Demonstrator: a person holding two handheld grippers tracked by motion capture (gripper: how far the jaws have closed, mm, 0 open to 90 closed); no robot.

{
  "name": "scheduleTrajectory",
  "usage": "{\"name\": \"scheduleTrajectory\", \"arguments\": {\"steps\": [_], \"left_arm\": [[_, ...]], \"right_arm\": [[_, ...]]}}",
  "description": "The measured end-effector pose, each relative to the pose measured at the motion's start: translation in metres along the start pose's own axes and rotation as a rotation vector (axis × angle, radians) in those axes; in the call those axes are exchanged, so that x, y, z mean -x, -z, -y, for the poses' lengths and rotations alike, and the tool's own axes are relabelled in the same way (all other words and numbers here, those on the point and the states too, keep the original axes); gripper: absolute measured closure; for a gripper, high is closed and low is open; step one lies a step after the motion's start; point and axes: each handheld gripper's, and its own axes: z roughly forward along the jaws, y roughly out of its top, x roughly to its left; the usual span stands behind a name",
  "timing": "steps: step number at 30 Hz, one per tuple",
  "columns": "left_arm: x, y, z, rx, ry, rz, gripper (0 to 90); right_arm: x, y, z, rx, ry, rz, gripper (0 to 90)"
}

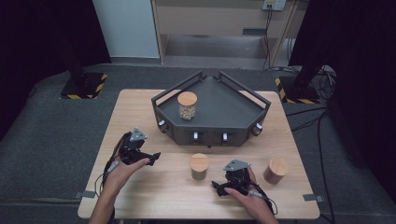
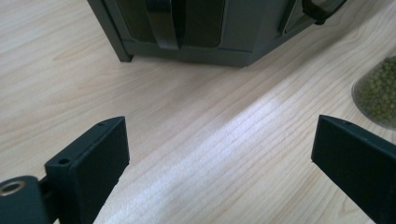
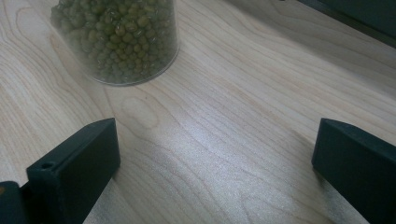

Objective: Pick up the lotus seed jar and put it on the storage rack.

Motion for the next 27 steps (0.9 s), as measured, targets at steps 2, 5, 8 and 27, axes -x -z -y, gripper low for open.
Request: {"name": "scheduleTrajectory", "arguments": {"steps": [2, 5, 8, 27], "left_arm": [[0.001, 0.0, 0.002, 0.0, 0.002, -0.001, 3.0], [0.002, 0.001, 0.011, 0.002, 0.012, 0.001, 3.0], [0.004, -0.002, 0.019, -0.002, 0.021, 0.006, 3.4], [0.024, -0.011, 0.06, -0.032, 0.042, -0.025, 3.0]], "right_arm": [[0.0, 0.0, 0.0, 0.0, 0.0, 0.0, 1.1], [0.0, 0.0, 0.0, 0.0, 0.0, 0.0, 1.1], [0.0, 0.0, 0.0, 0.0, 0.0, 0.0, 1.1], [0.0, 0.0, 0.0, 0.0, 0.0, 0.0, 1.1]]}}
